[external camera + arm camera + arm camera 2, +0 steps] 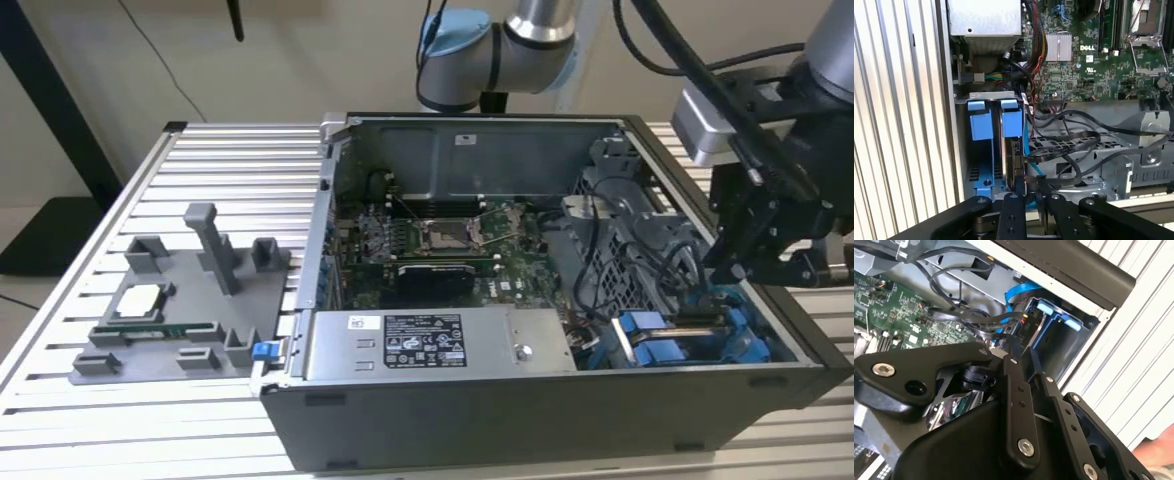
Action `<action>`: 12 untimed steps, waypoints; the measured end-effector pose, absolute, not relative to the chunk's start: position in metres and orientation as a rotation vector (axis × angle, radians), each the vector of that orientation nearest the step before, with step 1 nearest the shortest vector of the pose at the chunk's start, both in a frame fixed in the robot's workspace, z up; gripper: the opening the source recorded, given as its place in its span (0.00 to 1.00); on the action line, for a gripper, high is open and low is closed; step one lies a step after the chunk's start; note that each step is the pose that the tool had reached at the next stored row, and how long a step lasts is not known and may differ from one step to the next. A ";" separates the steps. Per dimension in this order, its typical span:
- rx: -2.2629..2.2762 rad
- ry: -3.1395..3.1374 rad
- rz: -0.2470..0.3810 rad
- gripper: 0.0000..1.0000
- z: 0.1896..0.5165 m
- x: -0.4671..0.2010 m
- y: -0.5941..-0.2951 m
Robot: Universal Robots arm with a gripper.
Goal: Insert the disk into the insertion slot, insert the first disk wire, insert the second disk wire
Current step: 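Insert the second disk wire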
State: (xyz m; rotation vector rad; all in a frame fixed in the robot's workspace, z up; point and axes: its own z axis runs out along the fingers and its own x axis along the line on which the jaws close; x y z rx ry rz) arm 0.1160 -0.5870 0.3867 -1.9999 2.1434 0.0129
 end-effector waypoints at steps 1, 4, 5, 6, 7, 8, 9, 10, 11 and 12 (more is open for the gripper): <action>-2.002 2.147 0.018 1.00 0.389 0.116 -0.587; -2.014 2.164 0.046 1.00 0.391 0.118 -0.587; -2.019 2.172 0.059 1.00 0.392 0.119 -0.587; -2.024 2.179 0.072 1.00 0.392 0.120 -0.587; -2.028 2.185 0.081 1.00 0.394 0.121 -0.587; -2.030 2.187 0.086 1.00 0.396 0.122 -0.587; -2.031 2.189 0.089 1.00 0.400 0.123 -0.587; -2.031 2.190 0.090 1.00 0.404 0.123 -0.587; -2.032 2.191 0.092 1.00 0.408 0.125 -0.587; -2.032 2.191 0.093 1.00 0.412 0.126 -0.587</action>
